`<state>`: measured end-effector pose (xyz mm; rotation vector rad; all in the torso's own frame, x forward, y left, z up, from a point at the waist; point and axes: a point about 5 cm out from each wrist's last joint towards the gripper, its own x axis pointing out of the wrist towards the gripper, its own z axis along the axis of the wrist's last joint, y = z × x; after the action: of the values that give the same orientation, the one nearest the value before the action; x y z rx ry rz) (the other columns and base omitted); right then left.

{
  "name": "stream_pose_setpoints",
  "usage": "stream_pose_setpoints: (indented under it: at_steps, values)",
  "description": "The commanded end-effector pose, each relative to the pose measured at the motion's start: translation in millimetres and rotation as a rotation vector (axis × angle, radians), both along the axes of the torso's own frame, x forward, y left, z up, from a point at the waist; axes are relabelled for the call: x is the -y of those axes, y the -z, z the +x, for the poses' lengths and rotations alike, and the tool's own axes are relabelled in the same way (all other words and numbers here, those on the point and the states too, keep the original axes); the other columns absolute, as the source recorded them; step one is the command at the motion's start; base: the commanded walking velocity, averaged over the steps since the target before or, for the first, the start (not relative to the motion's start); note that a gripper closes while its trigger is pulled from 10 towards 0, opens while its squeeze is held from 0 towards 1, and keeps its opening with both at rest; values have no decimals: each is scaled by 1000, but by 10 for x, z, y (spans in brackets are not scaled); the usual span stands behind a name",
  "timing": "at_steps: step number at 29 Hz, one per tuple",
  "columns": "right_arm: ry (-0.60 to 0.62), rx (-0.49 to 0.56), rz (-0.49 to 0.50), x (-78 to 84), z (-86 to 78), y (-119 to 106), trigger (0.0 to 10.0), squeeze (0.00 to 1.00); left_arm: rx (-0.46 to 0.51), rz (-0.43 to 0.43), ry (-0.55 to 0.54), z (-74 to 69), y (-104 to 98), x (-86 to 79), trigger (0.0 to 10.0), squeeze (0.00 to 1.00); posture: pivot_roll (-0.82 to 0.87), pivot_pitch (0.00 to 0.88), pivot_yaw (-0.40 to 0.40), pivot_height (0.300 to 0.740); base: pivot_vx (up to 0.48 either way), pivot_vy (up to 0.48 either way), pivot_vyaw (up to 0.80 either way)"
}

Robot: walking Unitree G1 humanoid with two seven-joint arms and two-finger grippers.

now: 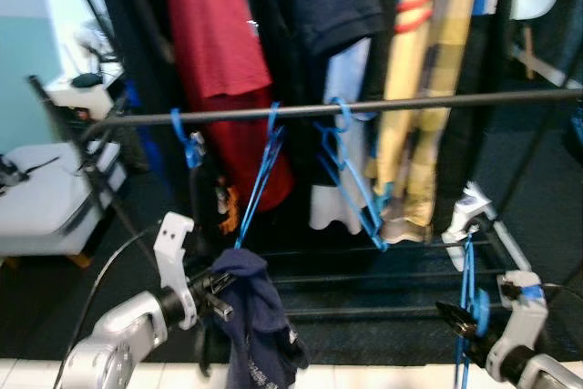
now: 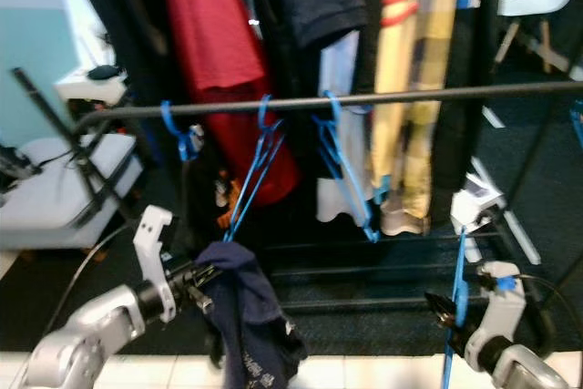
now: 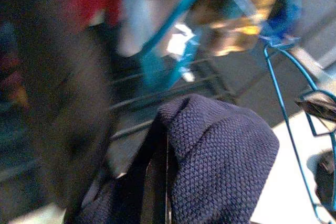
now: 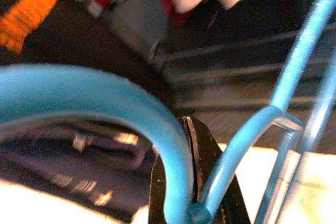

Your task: Hang hanger

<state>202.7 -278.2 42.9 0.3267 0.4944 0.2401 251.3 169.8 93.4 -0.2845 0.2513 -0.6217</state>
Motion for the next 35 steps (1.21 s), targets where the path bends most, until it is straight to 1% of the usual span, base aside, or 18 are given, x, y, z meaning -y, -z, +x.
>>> stream_pose_setpoints:
  at_steps: [1, 6, 9, 11, 14, 16, 18, 19, 20, 23, 24, 26, 27, 28, 29, 30, 32, 35]
  values:
    - [6, -12, -33, 12, 5, 32, 10000, 0, -9, 12, -28, -17, 54, -49, 10000, 0, -117, 0, 68, 740, -304, 0, 794]
    - [4, -60, -70, 20, -29, 189, 10000, 0, -71, 10, -61, -75, 259, -30, 10000, 0, -119, 0, 62, 740, -334, 0, 788]
    - [0, -73, -80, 22, -37, 221, 10000, 0, -86, 11, -69, -87, 310, -27, 10000, 0, -118, 0, 59, 740, -334, 0, 788]
    - [-5, -98, -94, 18, -52, 284, 10000, 0, -120, 9, -90, -118, 419, -17, 10000, 0, -117, 0, 54, 740, -336, 0, 791]
    - [-6, -112, -102, 20, -61, 321, 10000, 0, -131, 9, -98, -130, 456, -14, 10000, 0, -117, 0, 53, 740, -320, 0, 792]
    - [-11, -141, -125, 17, -78, 395, 10000, 0, -160, 31, -125, -164, 569, -47, 10000, 0, -116, 0, 45, 740, -315, 0, 791]
    - [-11, -141, -125, 17, -78, 395, 10000, 0, -160, 31, -125, -164, 569, -47, 10000, 0, -116, 0, 45, 740, -319, 0, 788]
    - [-12, -151, -135, 11, -78, 427, 10000, 0, -177, 48, -144, -180, 629, -72, 10000, 0, -114, 0, 41, 740, -322, 0, 788]
    - [-6, -164, -154, 17, -71, 460, 10000, 0, -194, 83, -170, -197, 706, -100, 10000, 0, -113, 0, 37, 740, -266, 0, 781]
    - [-6, -164, -154, 17, -71, 460, 10000, 0, -194, 83, -170, -197, 706, -100, 10000, 0, -113, 0, 37, 740, -266, 0, 781]
    - [8, -179, -176, 24, -55, 502, 10000, 0, -210, 142, -192, -221, 802, -109, 10000, 0, -110, 0, 35, 740, 0, 0, 781]
    - [8, -179, -176, 24, -55, 502, 10000, 0, -210, 142, -192, -221, 802, -109, 10000, 0, -110, 0, 35, 740, 0, 0, 781]
    - [16, -193, -200, 28, -39, 535, 10000, 0, -229, 205, -198, -254, 896, -93, 10000, 0, -107, 0, 32, 740, 0, 0, 781]
    - [18, -207, -229, 7, -13, 582, 10000, 0, -264, 255, -204, -304, 1038, -61, 10000, 0, -94, 0, 21, 740, 0, 0, 781]
    - [17, -215, -246, -12, 4, 610, 10000, 0, -287, 283, -205, -342, 1126, -35, 10000, 0, -94, 0, 21, 740, 0, 0, 781]
    - [17, -215, -246, -12, 4, 610, 10000, 0, -287, 283, -205, -342, 1126, -35, 10000, 0, -94, 0, 21, 740, 0, 0, 781]
    - [-4, -234, -280, -61, 17, 679, 10000, 0, -361, 307, -243, -417, 1323, -49, 10000, 0, -84, 0, 11, 740, 0, 0, 781]
    - [-23, -247, -304, -80, 5, 721, 10000, 0, -401, 299, -267, -460, 1417, -88, 10000, 0, -67, 0, 6, 740, 0, 0, 781]
